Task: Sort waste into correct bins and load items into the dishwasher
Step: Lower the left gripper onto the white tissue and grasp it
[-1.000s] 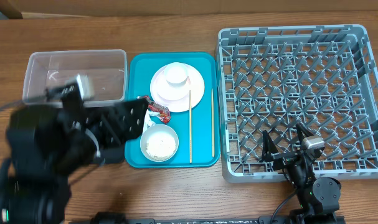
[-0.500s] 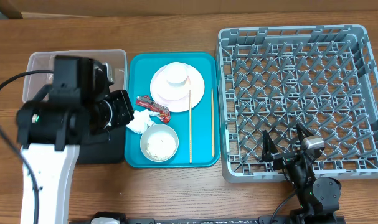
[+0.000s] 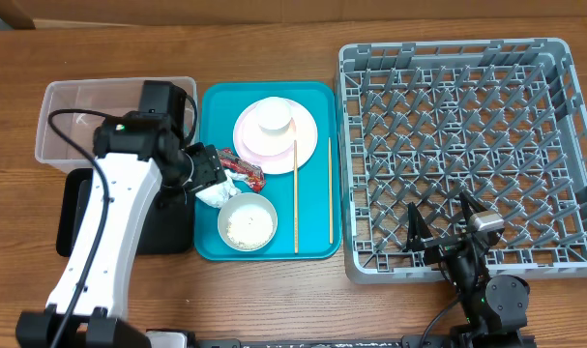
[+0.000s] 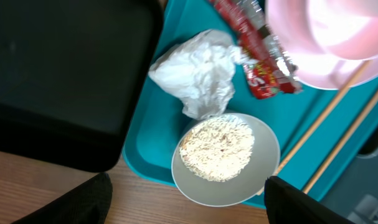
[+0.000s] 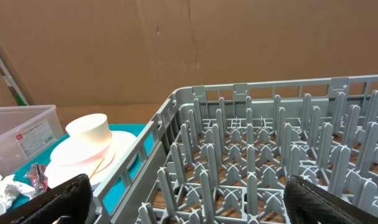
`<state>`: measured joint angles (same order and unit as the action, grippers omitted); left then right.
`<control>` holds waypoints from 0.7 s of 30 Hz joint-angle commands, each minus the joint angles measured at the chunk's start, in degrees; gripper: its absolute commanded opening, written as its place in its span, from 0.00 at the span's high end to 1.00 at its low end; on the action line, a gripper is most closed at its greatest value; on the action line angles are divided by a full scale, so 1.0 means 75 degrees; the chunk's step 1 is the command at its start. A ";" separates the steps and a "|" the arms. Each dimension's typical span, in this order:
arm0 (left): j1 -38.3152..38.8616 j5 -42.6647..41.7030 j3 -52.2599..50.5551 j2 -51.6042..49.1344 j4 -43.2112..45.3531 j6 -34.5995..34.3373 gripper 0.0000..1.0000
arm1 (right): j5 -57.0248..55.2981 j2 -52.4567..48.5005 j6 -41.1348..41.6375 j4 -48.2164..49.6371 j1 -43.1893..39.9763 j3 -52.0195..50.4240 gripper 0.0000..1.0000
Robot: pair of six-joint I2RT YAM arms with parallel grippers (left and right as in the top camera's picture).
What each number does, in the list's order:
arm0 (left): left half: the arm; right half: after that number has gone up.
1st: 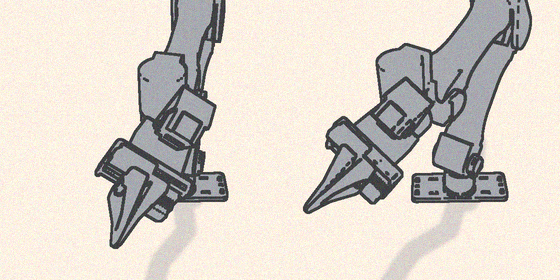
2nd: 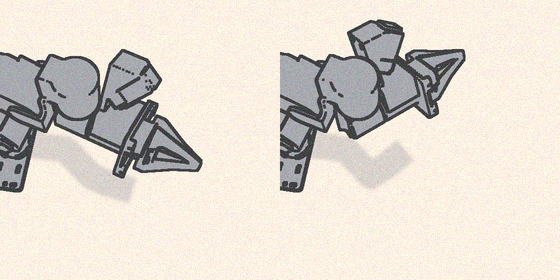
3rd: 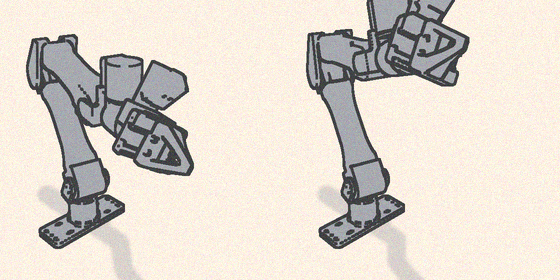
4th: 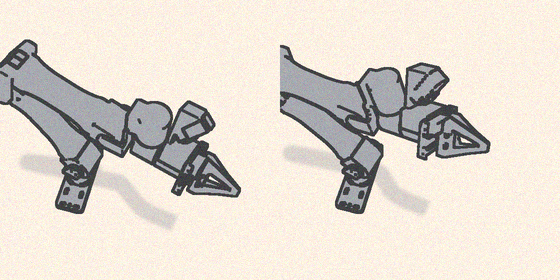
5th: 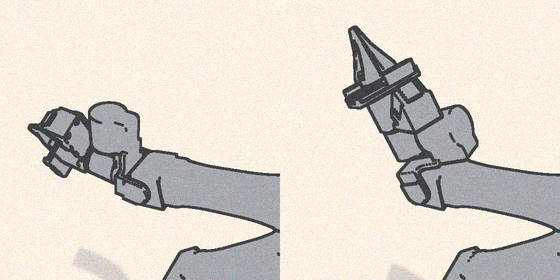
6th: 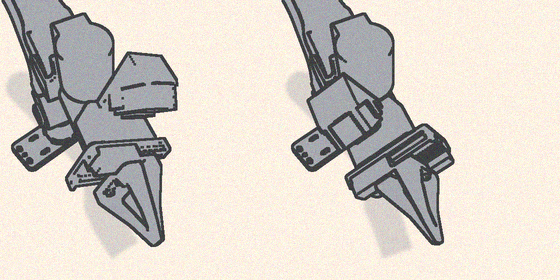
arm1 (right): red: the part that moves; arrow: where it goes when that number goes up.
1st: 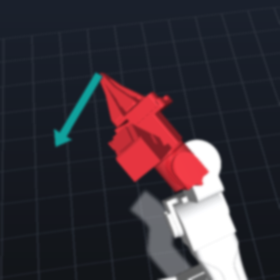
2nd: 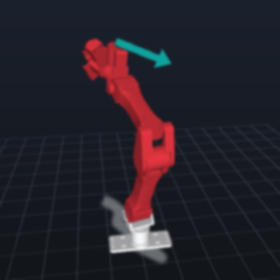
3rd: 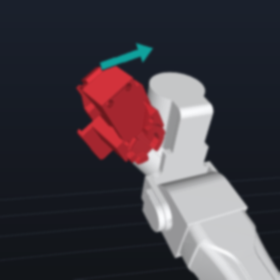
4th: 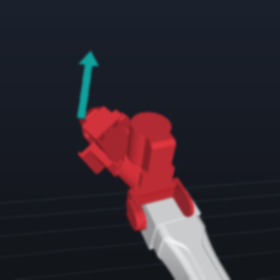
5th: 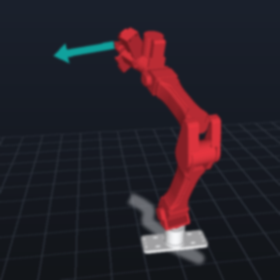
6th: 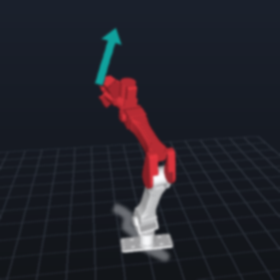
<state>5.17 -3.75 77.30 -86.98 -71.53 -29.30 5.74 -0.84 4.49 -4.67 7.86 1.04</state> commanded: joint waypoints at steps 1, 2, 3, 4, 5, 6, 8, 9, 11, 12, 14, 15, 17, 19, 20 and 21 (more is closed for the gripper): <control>0.0052 0.0166 -0.0184 -0.0437 0.0189 -0.0385 0.21 | -0.0015 0.0061 -0.0003 0.0038 -0.0029 -0.0079 0.00; 0.0070 0.0166 -0.0195 -0.0507 0.0271 -0.0385 0.21 | -0.0015 0.0061 -0.0003 0.0038 -0.0029 -0.0079 0.00; 0.0108 0.0163 -0.0213 -0.0597 0.0382 -0.0388 0.21 | -0.0015 0.0061 -0.0003 0.0038 -0.0029 -0.0079 0.00; 0.0146 0.0163 -0.0230 -0.0656 0.0469 -0.0388 0.21 | -0.0015 0.0061 -0.0003 0.0038 -0.0029 -0.0079 0.00; 0.0210 0.0169 -0.0256 -0.0717 0.0565 -0.0385 0.21 | -0.0015 0.0061 0.0000 0.0038 -0.0029 -0.0079 0.00; 0.0268 0.0187 -0.0283 -0.0761 0.0641 -0.0385 0.20 | -0.0015 0.0061 -0.0003 0.0038 -0.0029 -0.0079 0.00; 0.0423 0.0286 -0.0338 -0.0860 0.0764 -0.0385 0.20 | -0.0015 0.0061 0.0000 0.0038 -0.0029 -0.0079 0.00; 0.0513 0.0396 -0.0373 -0.0912 0.0816 -0.0388 0.21 | -0.0015 0.0061 0.0000 0.0038 -0.0029 -0.0079 0.00; 0.0688 0.0621 -0.0434 -0.1008 0.0938 -0.0388 0.24 | -0.0015 0.0061 -0.0003 0.0038 -0.0029 -0.0079 0.00; 0.0781 0.0726 -0.0460 -0.1052 0.1000 -0.0396 0.26 | -0.0015 0.0061 -0.0003 0.0038 -0.0029 -0.0079 0.00; 0.0959 0.0941 -0.0507 -0.1122 0.1139 -0.0414 0.34 | -0.0015 0.0061 -0.0003 0.0038 -0.0029 -0.0079 0.00; 0.1055 0.1026 -0.0539 -0.1151 0.1224 -0.0414 0.35 | -0.0015 0.0061 -0.0003 0.0038 -0.0029 -0.0079 0.00; 0.1274 0.1393 -0.0609 -0.1218 0.1384 -0.0740 0.37 | -0.0015 0.0061 -0.0003 0.0038 -0.0029 -0.0079 0.00; 0.1367 0.1716 -0.0647 -0.1256 0.1437 -0.1037 0.37 | -0.0015 0.0061 -0.0003 0.0038 -0.0029 -0.0079 0.00; 0.1373 0.1801 -0.0659 -0.1259 0.1434 -0.1151 0.37 | -0.0015 0.0061 -0.0003 0.0038 -0.0029 -0.0079 0.00; 0.1373 0.1845 -0.0659 -0.1259 0.1431 -0.1183 0.36 | -0.0015 0.0061 -0.0003 0.0038 -0.0029 -0.0079 0.00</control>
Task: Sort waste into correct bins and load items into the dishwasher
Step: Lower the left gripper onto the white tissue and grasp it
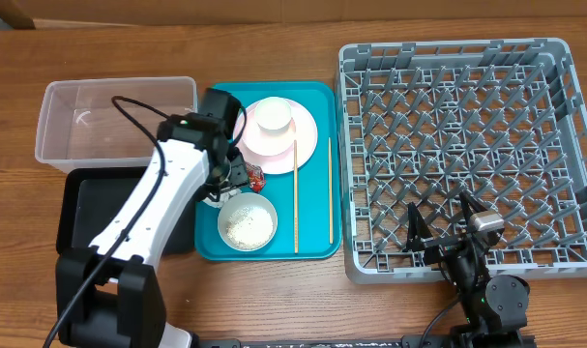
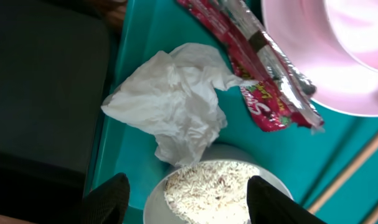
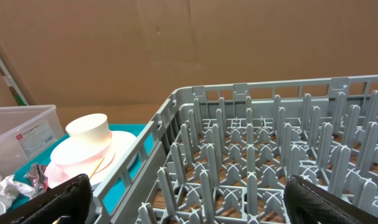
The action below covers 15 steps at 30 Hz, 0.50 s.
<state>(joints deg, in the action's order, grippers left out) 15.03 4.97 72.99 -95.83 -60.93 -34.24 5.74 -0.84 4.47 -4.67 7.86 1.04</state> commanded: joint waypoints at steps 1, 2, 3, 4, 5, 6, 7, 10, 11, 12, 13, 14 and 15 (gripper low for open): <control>0.0055 0.0679 -0.0085 -0.0079 0.0015 -0.0525 0.36 | -0.0015 0.0061 0.0000 0.0038 -0.0029 -0.0079 0.00; 0.0055 0.0676 -0.0085 -0.0079 0.0009 -0.0525 0.32 | -0.0015 0.0061 0.0000 0.0038 -0.0029 -0.0079 0.00; 0.0055 0.0676 -0.0085 -0.0079 -0.0009 -0.0527 0.32 | -0.0015 0.0061 0.0000 0.0038 -0.0029 -0.0079 0.00; 0.0055 0.0647 -0.0090 -0.0085 -0.0020 -0.0527 0.36 | -0.0015 0.0061 0.0000 0.0038 -0.0029 -0.0079 0.00; 0.0058 0.0606 -0.0105 -0.0087 -0.0012 -0.0530 0.37 | -0.0015 0.0061 0.0000 0.0038 -0.0029 -0.0079 0.00; 0.0058 0.0589 -0.0134 -0.0087 0.0015 -0.0557 0.37 | -0.0015 0.0061 0.0000 0.0038 -0.0029 -0.0079 0.00; 0.0058 0.0589 -0.0169 -0.0093 0.0032 -0.0621 0.37 | -0.0015 0.0061 0.0000 0.0038 -0.0029 -0.0079 0.00; 0.0058 0.0592 -0.0484 -0.0093 0.0294 -0.0697 0.37 | -0.0015 0.0061 0.0003 0.0038 -0.0029 -0.0079 0.00; 0.0058 0.0589 -0.0606 -0.0093 0.0391 -0.0699 0.37 | -0.0015 0.0061 0.0000 0.0038 -0.0029 -0.0079 0.00; 0.0058 0.0589 -0.0699 -0.0093 0.0455 -0.0702 0.36 | -0.0015 0.0061 0.0000 0.0038 -0.0029 -0.0079 0.00; 0.0058 0.0589 -0.0804 -0.0093 0.0545 -0.0699 0.36 | -0.0015 0.0061 0.0000 0.0038 -0.0029 -0.0079 0.00; 0.0055 0.0589 -0.0903 -0.0093 0.0647 -0.0699 0.35 | -0.0015 0.0061 0.0000 0.0038 -0.0029 -0.0079 0.00; 0.0055 0.0589 -0.0976 -0.0093 0.0737 -0.0699 0.34 | -0.0015 0.0061 0.0000 0.0038 -0.0029 -0.0079 0.00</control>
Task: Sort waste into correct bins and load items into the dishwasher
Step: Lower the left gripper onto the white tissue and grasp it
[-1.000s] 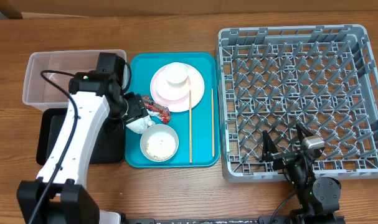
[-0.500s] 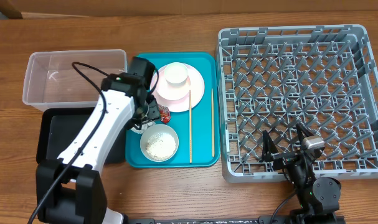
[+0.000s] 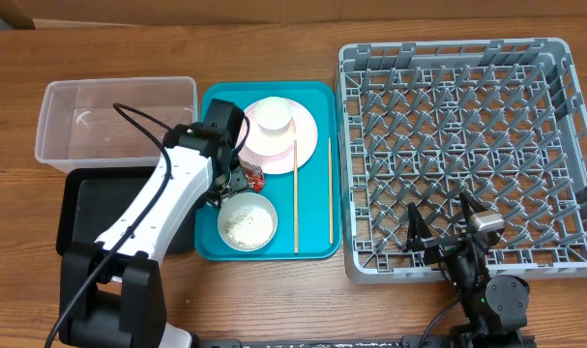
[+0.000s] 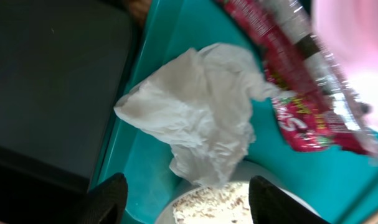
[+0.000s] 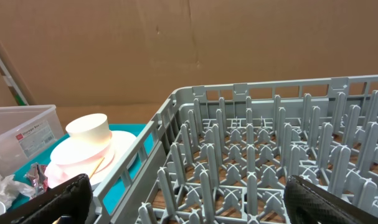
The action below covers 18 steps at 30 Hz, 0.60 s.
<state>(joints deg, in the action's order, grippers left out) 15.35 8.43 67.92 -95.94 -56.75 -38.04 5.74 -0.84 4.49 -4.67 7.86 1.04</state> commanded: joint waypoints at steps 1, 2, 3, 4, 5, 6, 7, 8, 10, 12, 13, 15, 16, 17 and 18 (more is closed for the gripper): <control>0.0012 0.0128 -0.0393 -0.0079 0.0309 -0.0195 0.33 | -0.0015 0.0061 -0.0003 0.0038 -0.0029 -0.0079 0.00; 0.0012 0.0128 -0.0449 -0.0079 0.0414 -0.0192 0.32 | -0.0015 0.0061 0.0000 0.0038 -0.0029 -0.0079 0.00; 0.0015 0.0128 -0.0501 -0.0079 0.0513 -0.0192 0.30 | -0.0015 0.0061 -0.0003 0.0038 -0.0029 -0.0079 0.00; 0.0015 0.0128 -0.0548 -0.0079 0.0609 -0.0192 0.29 | -0.0015 0.0061 -0.0003 0.0038 -0.0029 -0.0079 0.00; 0.0012 0.0128 -0.0580 -0.0079 0.0673 -0.0192 0.28 | -0.0015 0.0061 -0.0003 0.0038 -0.0029 -0.0079 0.00; 0.0012 0.0128 -0.0621 -0.0079 0.0758 -0.0192 0.28 | -0.0015 0.0061 -0.0003 0.0038 -0.0029 -0.0079 0.00; 0.0012 0.0128 -0.0664 -0.0079 0.0831 -0.0195 0.28 | -0.0015 0.0061 -0.0003 0.0038 -0.0029 -0.0079 0.00; 0.0015 0.0125 -0.0702 -0.0079 0.0903 -0.0195 0.28 | -0.0015 0.0061 -0.0003 0.0038 -0.0029 -0.0079 0.00; 0.0015 0.0125 -0.0807 -0.0079 0.1087 -0.0192 0.28 | -0.0015 0.0061 -0.0003 0.0038 -0.0029 -0.0079 0.00; 0.0012 0.0128 -0.0930 -0.0082 0.1323 -0.0189 0.28 | -0.0015 0.0061 -0.0003 0.0038 -0.0029 -0.0079 0.00; 0.0012 0.0131 -0.0973 -0.0082 0.1428 -0.0187 0.27 | -0.0015 0.0061 -0.0003 0.0038 -0.0029 -0.0079 0.00; 0.0015 0.0131 -0.1032 -0.0082 0.1638 -0.0187 0.27 | -0.0015 0.0061 -0.0003 0.0038 -0.0029 -0.0079 0.00; 0.0015 0.0131 -0.1037 -0.0082 0.1682 -0.0189 0.27 | -0.0015 0.0061 -0.0003 0.0038 -0.0029 -0.0079 0.00; 0.0015 0.0131 -0.1037 -0.0082 0.1725 -0.0189 0.28 | -0.0015 0.0061 -0.0003 0.0038 -0.0029 -0.0079 0.00; 0.0012 0.0131 -0.1037 -0.0082 0.1775 -0.0187 0.28 | -0.0015 0.0061 -0.0003 0.0038 -0.0029 -0.0079 0.00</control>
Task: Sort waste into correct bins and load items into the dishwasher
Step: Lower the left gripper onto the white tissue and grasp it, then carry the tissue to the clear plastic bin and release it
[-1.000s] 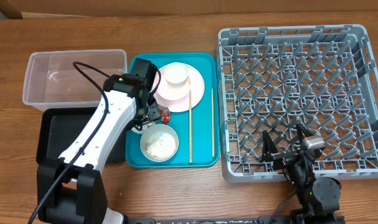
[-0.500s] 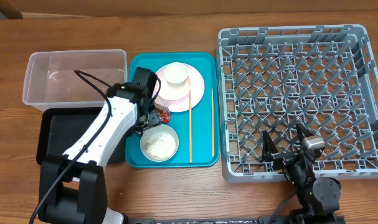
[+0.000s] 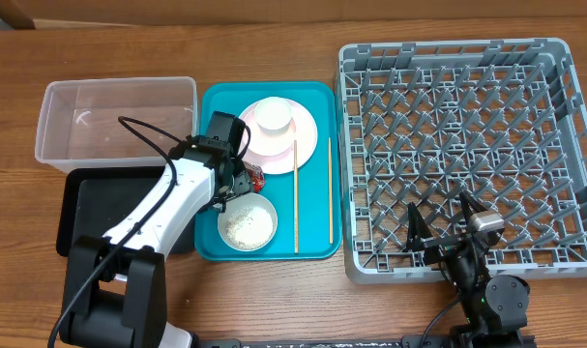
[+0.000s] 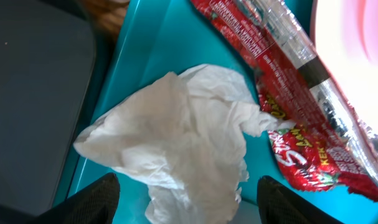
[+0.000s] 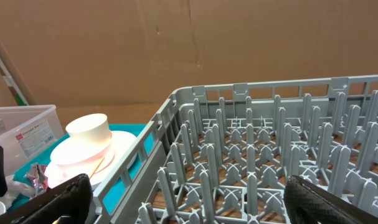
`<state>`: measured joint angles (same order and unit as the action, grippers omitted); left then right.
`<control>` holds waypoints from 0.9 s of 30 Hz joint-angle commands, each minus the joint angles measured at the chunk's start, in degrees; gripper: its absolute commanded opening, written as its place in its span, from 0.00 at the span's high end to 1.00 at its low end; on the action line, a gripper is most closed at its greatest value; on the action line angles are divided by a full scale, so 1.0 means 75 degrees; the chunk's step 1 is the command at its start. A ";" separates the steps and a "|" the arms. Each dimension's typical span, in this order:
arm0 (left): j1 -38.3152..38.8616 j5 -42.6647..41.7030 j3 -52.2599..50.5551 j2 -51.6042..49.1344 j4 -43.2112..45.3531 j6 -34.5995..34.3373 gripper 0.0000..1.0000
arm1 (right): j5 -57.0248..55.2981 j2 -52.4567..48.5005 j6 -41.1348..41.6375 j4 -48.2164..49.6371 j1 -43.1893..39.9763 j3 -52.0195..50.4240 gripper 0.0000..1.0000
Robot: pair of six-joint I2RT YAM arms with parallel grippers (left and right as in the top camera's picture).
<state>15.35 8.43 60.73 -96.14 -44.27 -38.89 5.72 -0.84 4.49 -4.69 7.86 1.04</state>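
A crumpled white napkin [image 4: 176,130] lies on the teal tray [image 3: 317,97], with a red snack wrapper [image 4: 288,93] touching its right side. My left gripper [image 4: 187,208] hangs open low over the napkin, one finger on each side of it. In the overhead view the left gripper [image 3: 225,184] hides the napkin. A bowl of rice [image 3: 247,223], two chopsticks [image 3: 295,193] and a pink plate [image 3: 277,130] with a cup [image 3: 273,115] also sit on the tray. The grey dish rack [image 3: 467,155] stands at the right, where my right gripper [image 5: 189,199] rests open at its near edge.
A clear plastic bin [image 3: 114,121] stands at the back left. A black bin [image 3: 90,208] lies in front of it, beside the tray's left edge.
My left gripper has come lower over the napkin, which now looks larger between the open fingers. The right arm has not moved.
The left gripper was open over the tray's left edge, above the napkin and the rice bowl. It then stood closer over the napkin and wrapper, still open. Now it sits low around the napkin. The right arm stayed still throughout.
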 commanded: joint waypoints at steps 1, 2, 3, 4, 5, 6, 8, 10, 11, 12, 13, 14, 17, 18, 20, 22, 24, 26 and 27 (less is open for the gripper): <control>0.0012 0.0134 -0.0079 -0.0055 0.0149 -0.0073 0.28 | -0.0012 0.0061 0.0000 0.0041 -0.0029 -0.0079 0.00; 0.0012 0.0143 -0.0079 -0.0064 0.0204 -0.0073 0.28 | -0.0012 0.0061 -0.0003 0.0041 -0.0029 -0.0079 0.00; 0.0012 0.0157 -0.0079 -0.0067 0.0265 -0.0073 0.28 | -0.0012 0.0061 -0.0003 0.0041 -0.0029 -0.0079 0.00; 0.0012 0.0157 -0.0079 -0.0079 0.0329 -0.0070 0.28 | -0.0012 0.0061 -0.0003 0.0041 -0.0029 -0.0079 0.00; 0.0012 0.0154 -0.0079 -0.0082 0.0391 -0.0073 0.28 | -0.0012 0.0061 -0.0003 0.0041 -0.0029 -0.0079 0.00; 0.0012 0.0154 -0.0079 -0.0082 0.0423 -0.0073 0.28 | -0.0012 0.0061 -0.0003 0.0041 -0.0029 -0.0079 0.00; 0.0012 0.0154 -0.0079 -0.0082 0.0434 -0.0073 0.28 | -0.0012 0.0061 -0.0003 0.0041 -0.0029 -0.0079 0.00; 0.0015 0.0154 -0.0079 -0.0085 0.0431 -0.0073 0.28 | -0.0012 0.0061 -0.0003 0.0041 -0.0029 -0.0079 0.00; 0.0015 0.0157 -0.0079 -0.0099 0.0431 -0.0073 0.28 | -0.0012 0.0061 -0.0003 0.0041 -0.0029 -0.0079 0.00; 0.0015 0.0160 -0.0079 -0.0125 0.0431 -0.0073 0.28 | -0.0012 0.0061 -0.0003 0.0041 -0.0029 -0.0079 0.00; 0.0015 0.0160 -0.0079 -0.0146 0.0434 -0.0073 0.29 | -0.0012 0.0061 -0.0003 0.0041 -0.0029 -0.0079 0.00; 0.0012 0.0163 -0.0079 -0.0184 0.0434 -0.0073 0.29 | -0.0012 0.0061 -0.0003 0.0041 -0.0029 -0.0079 0.00; 0.0015 0.0157 -0.0079 -0.0399 0.0463 -0.0073 0.30 | -0.0012 0.0061 -0.0003 0.0041 -0.0029 -0.0079 0.00; 0.0015 0.0154 -0.0079 -0.0460 0.0481 -0.0073 0.30 | -0.0012 0.0061 -0.0003 0.0041 -0.0029 -0.0079 0.00; 0.0015 0.0152 -0.0079 -0.0673 0.0519 -0.0076 0.32 | -0.0012 0.0061 -0.0003 0.0041 -0.0029 -0.0079 0.00; 0.0009 0.0154 -0.0079 -0.0877 0.0603 -0.0073 0.34 | -0.0012 0.0061 -0.0003 0.0041 -0.0029 -0.0079 0.00; -0.0003 0.0157 -0.0079 -0.0933 0.0629 -0.0073 0.41 | -0.0012 0.0061 -0.0003 0.0041 -0.0029 -0.0079 0.00; 0.0000 0.0154 -0.0067 -0.0909 0.0624 -0.0070 0.51 | -0.0012 0.0061 -0.0003 0.0041 -0.0029 -0.0079 0.00; 0.0000 0.0152 -0.0038 -0.0895 0.0615 -0.0070 0.57 | -0.0012 0.0061 -0.0003 0.0041 -0.0029 -0.0079 0.00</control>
<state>15.35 8.69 60.62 -102.48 -39.62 -39.20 5.74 -0.84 4.49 -4.67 7.86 1.04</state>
